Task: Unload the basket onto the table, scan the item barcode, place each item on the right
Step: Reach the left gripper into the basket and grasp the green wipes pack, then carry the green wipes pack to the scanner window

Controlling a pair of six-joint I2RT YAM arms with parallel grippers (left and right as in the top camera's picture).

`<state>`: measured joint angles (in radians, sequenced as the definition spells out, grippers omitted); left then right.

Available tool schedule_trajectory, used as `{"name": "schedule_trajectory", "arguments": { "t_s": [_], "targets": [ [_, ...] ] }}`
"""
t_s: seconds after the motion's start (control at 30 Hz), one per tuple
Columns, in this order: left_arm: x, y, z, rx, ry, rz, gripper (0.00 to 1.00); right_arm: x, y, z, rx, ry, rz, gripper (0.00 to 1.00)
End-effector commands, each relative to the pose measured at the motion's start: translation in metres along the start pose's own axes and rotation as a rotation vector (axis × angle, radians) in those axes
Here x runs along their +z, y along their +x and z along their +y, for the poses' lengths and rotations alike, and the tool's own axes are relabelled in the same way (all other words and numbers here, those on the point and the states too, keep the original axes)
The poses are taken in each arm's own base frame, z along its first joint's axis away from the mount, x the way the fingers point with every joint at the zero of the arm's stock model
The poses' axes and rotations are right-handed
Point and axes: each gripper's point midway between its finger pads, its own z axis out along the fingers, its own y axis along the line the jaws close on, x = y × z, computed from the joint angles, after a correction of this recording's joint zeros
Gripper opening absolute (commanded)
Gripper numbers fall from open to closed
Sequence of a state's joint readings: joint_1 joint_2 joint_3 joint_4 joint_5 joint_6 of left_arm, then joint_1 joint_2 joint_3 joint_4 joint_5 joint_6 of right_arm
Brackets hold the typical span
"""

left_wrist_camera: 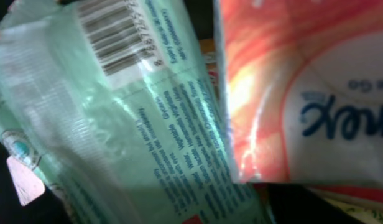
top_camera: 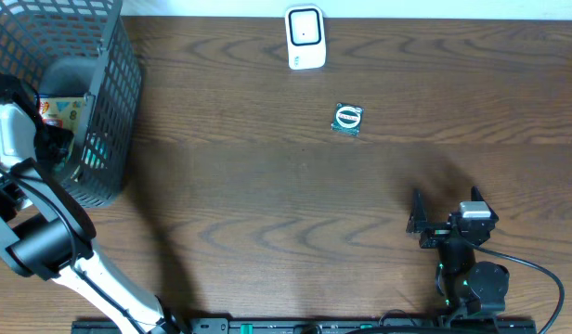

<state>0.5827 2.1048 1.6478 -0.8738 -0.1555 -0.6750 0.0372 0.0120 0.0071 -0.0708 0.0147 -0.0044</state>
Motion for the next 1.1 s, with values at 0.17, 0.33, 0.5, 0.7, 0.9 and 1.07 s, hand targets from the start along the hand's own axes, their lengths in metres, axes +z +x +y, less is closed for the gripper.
{"name": "schedule_trajectory", "arguments": {
  "t_s": [0.17, 0.33, 0.5, 0.7, 0.9, 1.07],
  "targets": [
    [-0.018, -0.007, 0.0, 0.064, 0.027, -0.029, 0.55, 0.0, 0.001, -0.001, 0.011, 0.005, 0.0, 0.99],
    [-0.057, -0.021, -0.001, 0.044, 0.09, -0.103, 0.53, 0.0, 0.001, -0.001, 0.011, 0.005, 0.0, 0.99],
    [-0.1, -0.031, 0.001, 0.022, 0.158, -0.183, 0.49, 0.0, 0.001, -0.001, 0.011, 0.005, 0.0, 0.99],
    [-0.149, -0.037, 0.003, 0.0, 0.263, -0.259, 0.49, 0.0, 0.001, -0.001, 0.011, 0.005, 0.0, 0.99],
    [-0.224, -0.03, -0.025, 0.025, 0.591, -0.29, 0.49, 0.0, 0.001, -0.001, 0.011, 0.005, 0.0, 0.99],
    [-0.307, 0.002, -0.064, 0.137, 0.982, -0.248, 0.49, 0.0, 0.001, -0.001, 0.011, 0.005, 0.0, 0.99]
  ]
}}
